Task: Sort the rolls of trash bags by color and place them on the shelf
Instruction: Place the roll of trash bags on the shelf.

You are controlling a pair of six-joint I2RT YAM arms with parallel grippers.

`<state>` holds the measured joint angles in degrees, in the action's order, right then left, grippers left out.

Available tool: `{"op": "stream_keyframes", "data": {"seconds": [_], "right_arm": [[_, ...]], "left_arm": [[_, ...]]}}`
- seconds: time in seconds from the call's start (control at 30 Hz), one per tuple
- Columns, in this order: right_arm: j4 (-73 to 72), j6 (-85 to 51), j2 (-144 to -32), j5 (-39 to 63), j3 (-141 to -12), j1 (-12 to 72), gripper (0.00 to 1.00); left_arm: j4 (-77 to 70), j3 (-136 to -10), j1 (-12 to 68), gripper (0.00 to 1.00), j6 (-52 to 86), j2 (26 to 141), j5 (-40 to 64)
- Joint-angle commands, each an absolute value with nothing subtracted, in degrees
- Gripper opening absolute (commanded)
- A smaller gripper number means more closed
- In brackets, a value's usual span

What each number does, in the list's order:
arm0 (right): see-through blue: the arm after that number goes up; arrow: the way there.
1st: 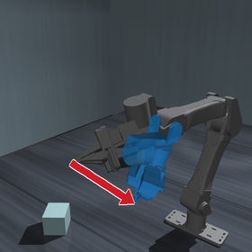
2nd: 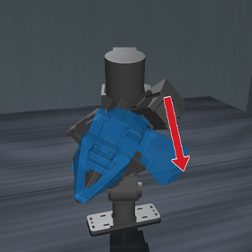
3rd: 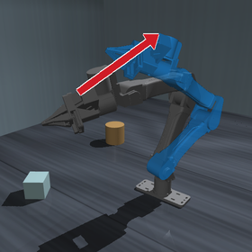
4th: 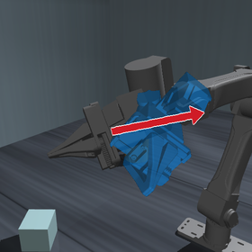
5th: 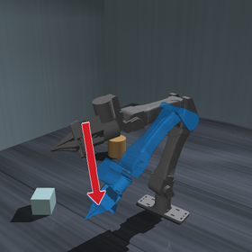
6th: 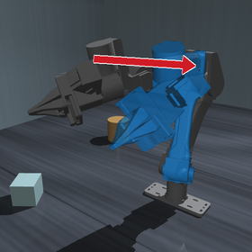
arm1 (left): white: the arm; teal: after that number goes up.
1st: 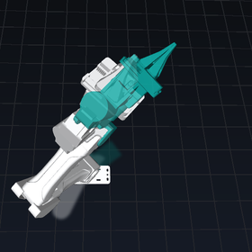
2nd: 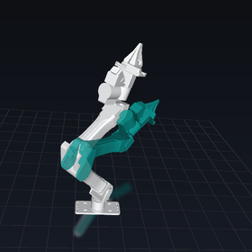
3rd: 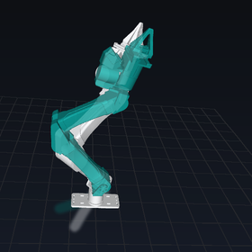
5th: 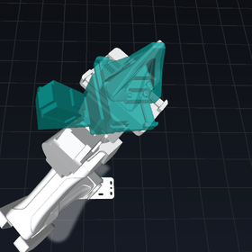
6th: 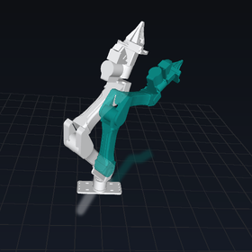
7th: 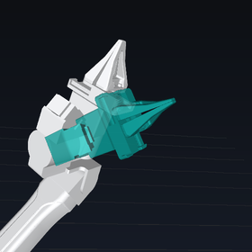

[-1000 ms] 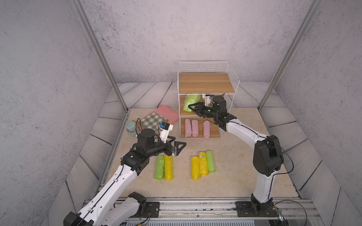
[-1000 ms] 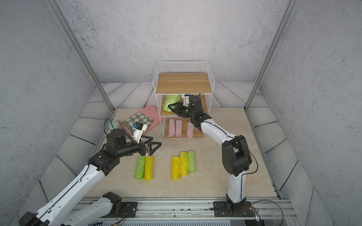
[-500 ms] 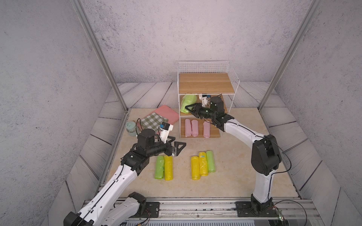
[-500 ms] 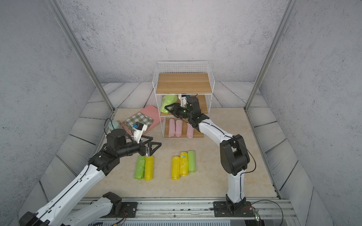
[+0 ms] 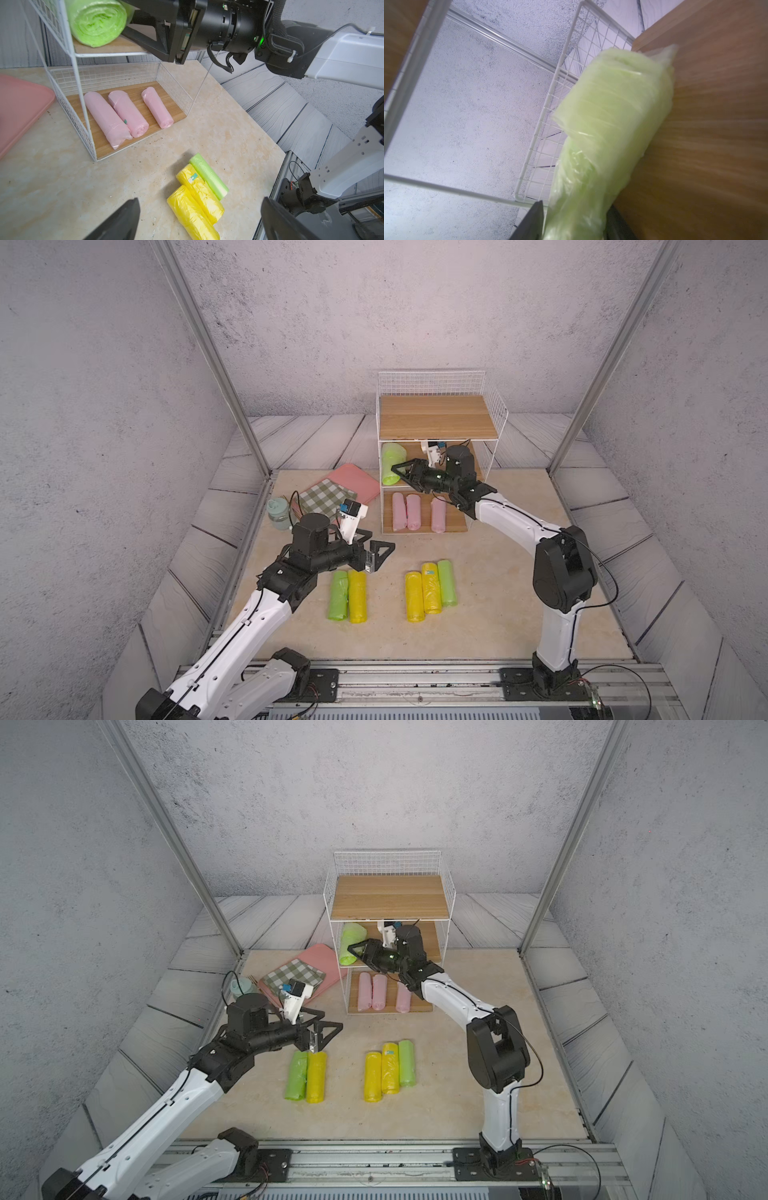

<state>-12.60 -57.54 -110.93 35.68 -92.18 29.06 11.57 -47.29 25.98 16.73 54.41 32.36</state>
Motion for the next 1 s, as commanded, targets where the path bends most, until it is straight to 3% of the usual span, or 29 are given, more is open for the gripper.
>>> {"op": "stream_keyframes", "data": {"seconds": [0.0,0.13,0.53,0.97], "right_arm": [[-10.8,-55.1,-109.2,35.8,-89.8,29.0,0.56],[-9.7,-52.1,-106.1,34.6,-87.3,29.0,0.64],[-2.3,-44.2,-98.6,32.5,-82.6,29.0,0.72],[15.1,-30.5,-84.5,25.6,-73.7,29.0,0.84]], "left_arm": [[11.3,-47.3,25.5,0.97,16.2,54.3,32.5],[11.3,-47.7,25.5,0.97,16.2,54.3,32.4],[12.1,-49.1,25.5,0.97,15.7,53.6,32.3],[15.2,-51.5,25.5,0.97,13.5,53.1,33.8]]}}
